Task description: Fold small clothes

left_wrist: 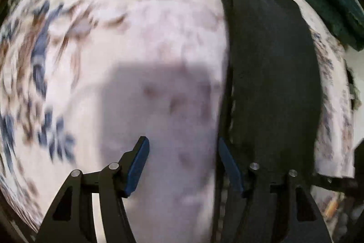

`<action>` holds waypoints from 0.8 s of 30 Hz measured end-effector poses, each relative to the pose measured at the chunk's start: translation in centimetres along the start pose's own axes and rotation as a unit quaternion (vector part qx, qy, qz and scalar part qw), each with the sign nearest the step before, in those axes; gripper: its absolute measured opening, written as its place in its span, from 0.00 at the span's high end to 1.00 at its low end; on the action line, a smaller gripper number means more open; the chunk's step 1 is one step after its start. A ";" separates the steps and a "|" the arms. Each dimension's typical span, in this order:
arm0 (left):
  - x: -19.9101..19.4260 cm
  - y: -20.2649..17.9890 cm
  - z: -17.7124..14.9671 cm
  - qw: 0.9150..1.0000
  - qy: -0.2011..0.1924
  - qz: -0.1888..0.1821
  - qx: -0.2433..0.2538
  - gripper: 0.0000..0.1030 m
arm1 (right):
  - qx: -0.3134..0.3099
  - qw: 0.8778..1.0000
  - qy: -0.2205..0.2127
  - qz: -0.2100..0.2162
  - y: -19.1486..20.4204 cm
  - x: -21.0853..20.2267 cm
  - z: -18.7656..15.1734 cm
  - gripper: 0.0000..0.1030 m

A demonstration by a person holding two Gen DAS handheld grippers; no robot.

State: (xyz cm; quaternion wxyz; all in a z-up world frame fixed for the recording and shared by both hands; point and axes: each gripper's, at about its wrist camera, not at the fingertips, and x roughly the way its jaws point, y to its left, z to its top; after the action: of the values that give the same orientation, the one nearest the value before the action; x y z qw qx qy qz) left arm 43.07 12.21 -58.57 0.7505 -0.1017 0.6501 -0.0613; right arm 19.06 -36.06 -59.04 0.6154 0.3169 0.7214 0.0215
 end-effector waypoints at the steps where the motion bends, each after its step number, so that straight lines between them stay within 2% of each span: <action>1: -0.5 0.5 -1.4 0.999 0.011 -0.036 -0.010 0.41 | 0.005 1.000 0.007 0.003 -0.5 -0.1 -0.5 0.52; 4: -2.3 1.3 -6.4 0.992 0.032 -0.117 -0.038 0.41 | 0.012 0.999 0.034 0.012 -2.2 0.6 -3.1 0.52; 5: -2.4 1.2 -7.5 0.990 0.039 -0.130 -0.044 0.41 | 0.011 0.999 0.043 0.015 -2.3 1.1 -4.6 0.52; 7: -2.5 0.9 -11.5 0.985 0.063 -0.150 -0.051 0.38 | 0.005 0.998 0.065 0.020 -3.4 1.4 -6.5 0.52; 12: -0.8 -0.2 -18.5 0.978 0.112 -0.165 -0.067 0.38 | -0.008 0.992 0.126 0.019 -7.0 3.7 -11.7 0.52; 16: 0.7 -1.1 -21.2 0.973 0.127 -0.174 -0.077 0.37 | 0.006 0.988 0.149 0.033 -9.5 5.7 -14.5 0.52; 19: 0.6 -2.6 -21.6 0.978 0.105 -0.169 -0.063 0.24 | 0.024 0.985 0.154 0.069 -10.8 6.8 -15.9 0.52; 24: 1.0 -3.6 -22.0 0.979 0.086 -0.172 -0.065 0.22 | 0.061 0.978 0.155 0.125 -13.6 6.5 -16.9 0.52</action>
State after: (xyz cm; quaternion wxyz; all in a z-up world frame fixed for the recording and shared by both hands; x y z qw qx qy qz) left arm 21.61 6.92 -61.68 0.6621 -0.2548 0.6873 -0.1557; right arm -2.31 -37.70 -66.33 0.4683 0.4340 0.7627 0.1030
